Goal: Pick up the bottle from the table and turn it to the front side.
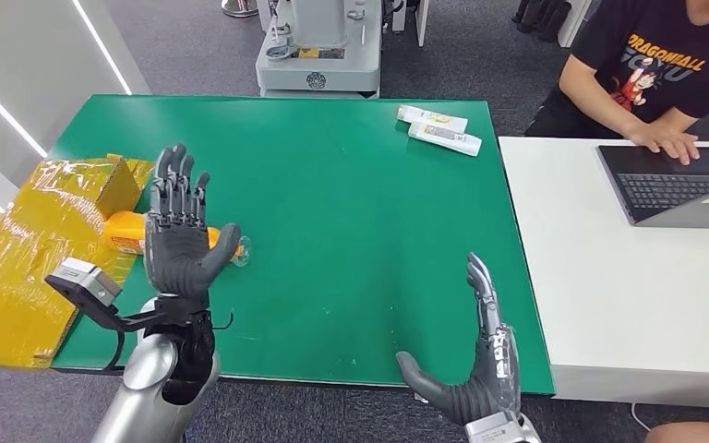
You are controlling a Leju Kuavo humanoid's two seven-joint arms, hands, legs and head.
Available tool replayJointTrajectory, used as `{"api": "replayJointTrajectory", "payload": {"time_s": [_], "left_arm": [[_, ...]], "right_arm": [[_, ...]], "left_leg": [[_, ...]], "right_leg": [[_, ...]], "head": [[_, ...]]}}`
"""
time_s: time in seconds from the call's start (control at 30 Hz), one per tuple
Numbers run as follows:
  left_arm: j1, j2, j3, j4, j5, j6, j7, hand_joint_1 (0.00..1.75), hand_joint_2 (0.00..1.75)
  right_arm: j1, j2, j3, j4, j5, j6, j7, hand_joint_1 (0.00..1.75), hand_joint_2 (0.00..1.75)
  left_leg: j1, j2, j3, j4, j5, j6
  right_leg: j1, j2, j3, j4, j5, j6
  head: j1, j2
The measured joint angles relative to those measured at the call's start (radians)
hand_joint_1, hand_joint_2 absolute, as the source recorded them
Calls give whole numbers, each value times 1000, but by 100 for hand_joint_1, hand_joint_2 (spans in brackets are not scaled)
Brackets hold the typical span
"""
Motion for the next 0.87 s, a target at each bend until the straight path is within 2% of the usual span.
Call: {"api": "replayJointTrajectory", "payload": {"time_s": [0.13, 0.27, 0.87], "left_arm": [[62, -26, -28, -39, 23, -39, 6, 0, 175], [110, -39, -48, -64, -33, -30, 6, 0, 175], [212, -45, -51, -162, -140, -52, 4, 0, 175]], "right_arm": [[1, 0, 0, -16, 14, 0, 16, 0, 175], [1, 0, 0, -31, 29, 10, 39, 0, 175], [-9, -1, 0, -40, 33, 57, 45, 0, 175]], "left_leg": [[0, 0, 0, 0, 0, 0], [0, 0, 0, 0, 0, 0], [0, 0, 0, 0, 0, 0]], "right_leg": [[0, 0, 0, 0, 0, 0], [0, 0, 0, 0, 0, 0], [0, 0, 0, 0, 0, 0]], "head": [[0, 0], [0, 0], [0, 0]]}}
